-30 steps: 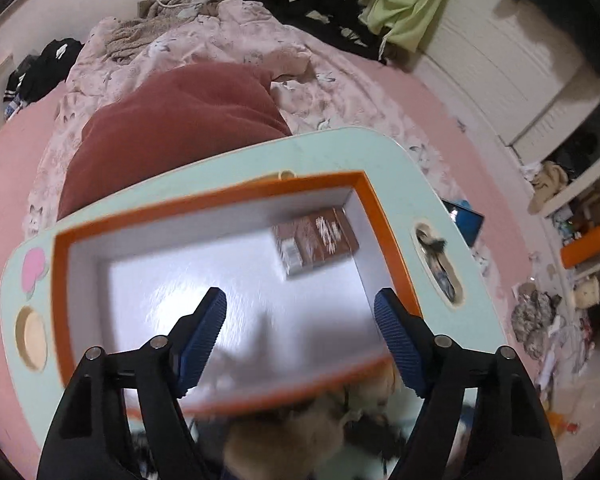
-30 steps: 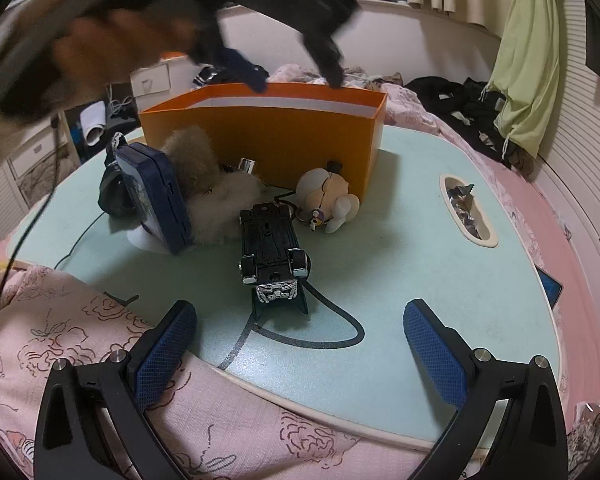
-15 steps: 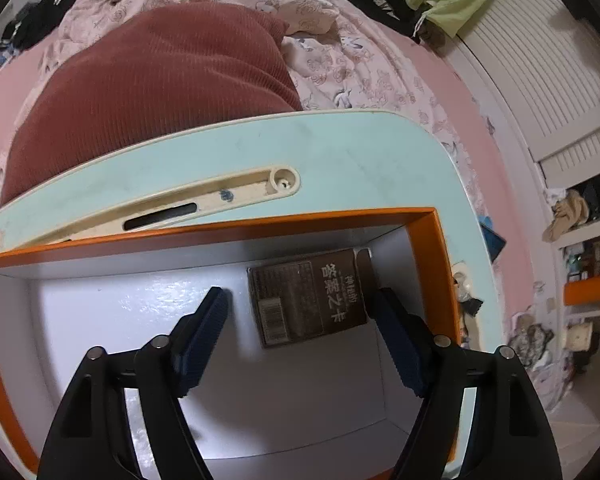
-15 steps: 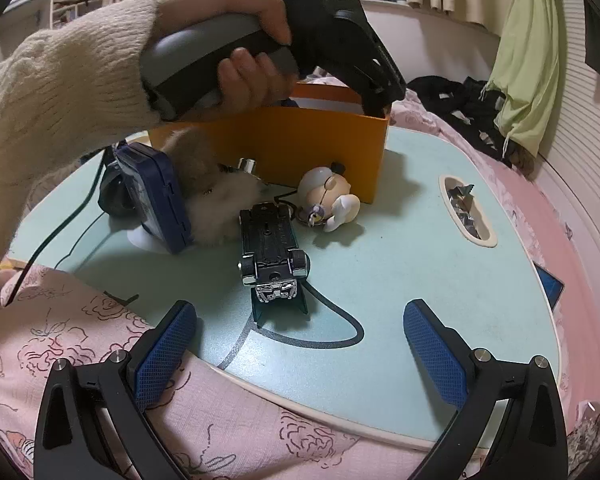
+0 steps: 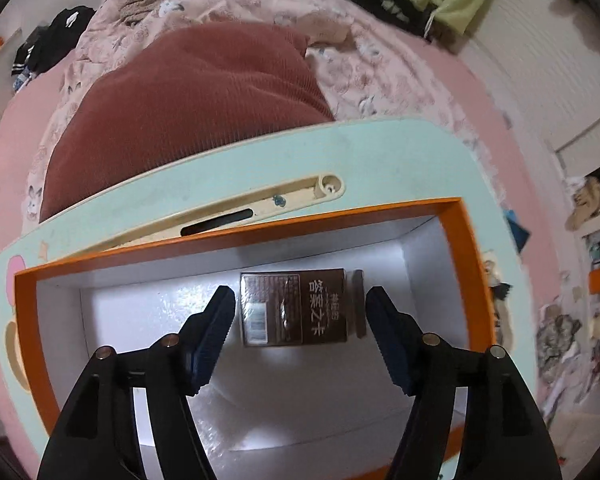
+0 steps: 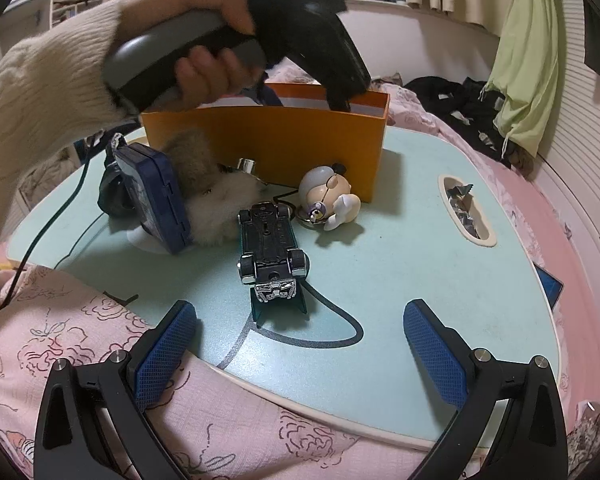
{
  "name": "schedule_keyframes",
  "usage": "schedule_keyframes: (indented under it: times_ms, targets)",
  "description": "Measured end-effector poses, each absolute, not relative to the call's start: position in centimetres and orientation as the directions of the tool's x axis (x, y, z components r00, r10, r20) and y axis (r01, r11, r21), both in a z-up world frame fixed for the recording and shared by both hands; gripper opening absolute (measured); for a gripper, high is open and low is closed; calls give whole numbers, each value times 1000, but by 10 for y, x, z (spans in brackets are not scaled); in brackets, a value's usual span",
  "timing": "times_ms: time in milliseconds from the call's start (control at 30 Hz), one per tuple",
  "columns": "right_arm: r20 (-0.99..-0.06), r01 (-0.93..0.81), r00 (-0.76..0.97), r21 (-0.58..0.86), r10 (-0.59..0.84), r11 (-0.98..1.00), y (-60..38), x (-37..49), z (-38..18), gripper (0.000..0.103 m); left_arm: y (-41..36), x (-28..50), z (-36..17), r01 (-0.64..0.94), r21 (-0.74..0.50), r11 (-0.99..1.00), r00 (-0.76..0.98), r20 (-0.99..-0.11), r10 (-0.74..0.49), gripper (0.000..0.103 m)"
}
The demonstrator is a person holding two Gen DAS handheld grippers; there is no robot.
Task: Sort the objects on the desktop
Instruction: 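Lift the brown box out and stand it beside the figurine, release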
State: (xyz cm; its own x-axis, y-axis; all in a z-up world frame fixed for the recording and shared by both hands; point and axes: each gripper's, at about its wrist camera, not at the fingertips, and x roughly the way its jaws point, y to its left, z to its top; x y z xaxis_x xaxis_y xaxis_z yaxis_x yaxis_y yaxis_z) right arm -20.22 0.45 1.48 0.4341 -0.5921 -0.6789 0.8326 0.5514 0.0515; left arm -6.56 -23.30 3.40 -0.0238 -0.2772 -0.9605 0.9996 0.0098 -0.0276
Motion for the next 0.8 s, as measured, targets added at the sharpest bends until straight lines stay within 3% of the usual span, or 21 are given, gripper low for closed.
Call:
schedule_keyframes:
  times_ms: [133,167,267,400,600,800]
  targets:
    - [-679,831,436,52,-591,553,4,-201,15,103,-237,-77,20,999,39,-16,34,-968,-250,67]
    - [-679,831,437,52,-590,554,4,-201,15,103,-237,-77,20,998,50,-21,44,-967,-251,55]
    - [-678,830,437,51,-591,556,5,-201,15,103,-231,-68,27,999,30,-33,20,-964,-266,55]
    - [-678,828,439,51,-590,558,4,-200,16,103,-207,-49,64,998,-38,-53,-55,-925,-375,55]
    - [-678,826,441,51,-588,561,4,-200,15,103,-113,-47,126,969,-114,-220,-215,-828,-518,55]
    - [-679,824,443,50,-586,564,3,-200,15,103,-51,-52,110,953,-88,-289,-234,-820,-522,56]
